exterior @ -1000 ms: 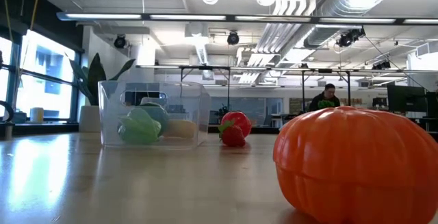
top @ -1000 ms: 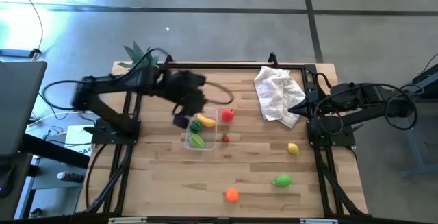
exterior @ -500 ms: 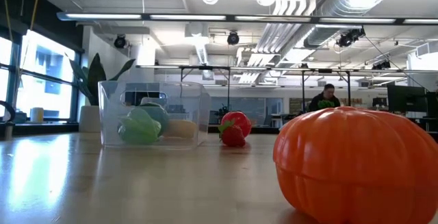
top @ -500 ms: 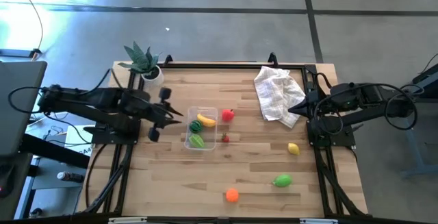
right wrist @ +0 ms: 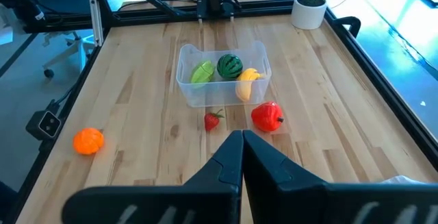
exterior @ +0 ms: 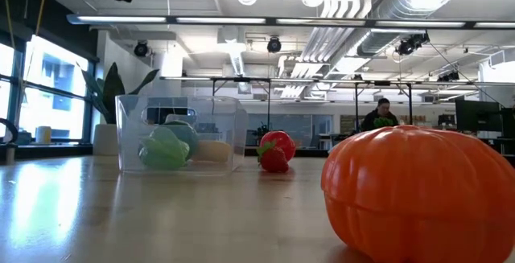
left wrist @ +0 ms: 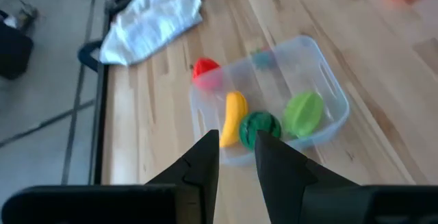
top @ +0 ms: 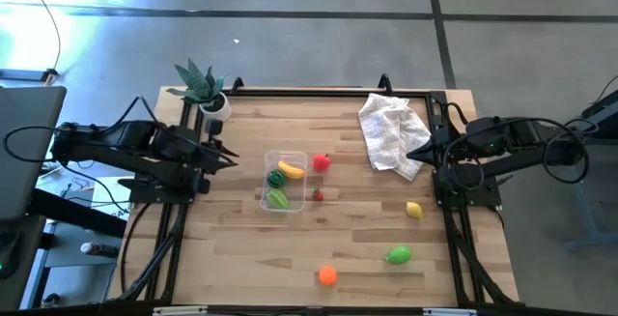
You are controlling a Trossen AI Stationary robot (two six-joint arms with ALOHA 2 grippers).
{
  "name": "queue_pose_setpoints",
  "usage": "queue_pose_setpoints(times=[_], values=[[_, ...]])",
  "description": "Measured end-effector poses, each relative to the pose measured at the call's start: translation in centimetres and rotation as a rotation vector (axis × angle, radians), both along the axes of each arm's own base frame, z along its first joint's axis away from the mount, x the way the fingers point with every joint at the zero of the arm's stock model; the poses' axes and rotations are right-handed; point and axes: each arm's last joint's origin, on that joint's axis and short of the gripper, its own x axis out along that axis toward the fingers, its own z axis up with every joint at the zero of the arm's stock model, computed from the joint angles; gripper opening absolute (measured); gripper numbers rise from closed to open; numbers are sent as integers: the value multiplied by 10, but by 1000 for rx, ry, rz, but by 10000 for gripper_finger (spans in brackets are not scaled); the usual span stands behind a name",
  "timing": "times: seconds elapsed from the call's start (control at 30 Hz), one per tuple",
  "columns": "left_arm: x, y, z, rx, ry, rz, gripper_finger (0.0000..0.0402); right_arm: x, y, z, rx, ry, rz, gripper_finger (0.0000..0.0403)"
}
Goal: Pick and placing Produce into tupperware
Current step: Put the lemon into the bin
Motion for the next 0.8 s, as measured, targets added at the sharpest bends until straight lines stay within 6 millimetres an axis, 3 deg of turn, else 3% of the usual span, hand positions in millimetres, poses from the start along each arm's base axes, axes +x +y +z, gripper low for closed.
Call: queue_pose_setpoints(times=[0.8], values=[[-2, 0, -3, -36, 24, 50, 85, 0, 0, 0, 0, 0, 0, 0]])
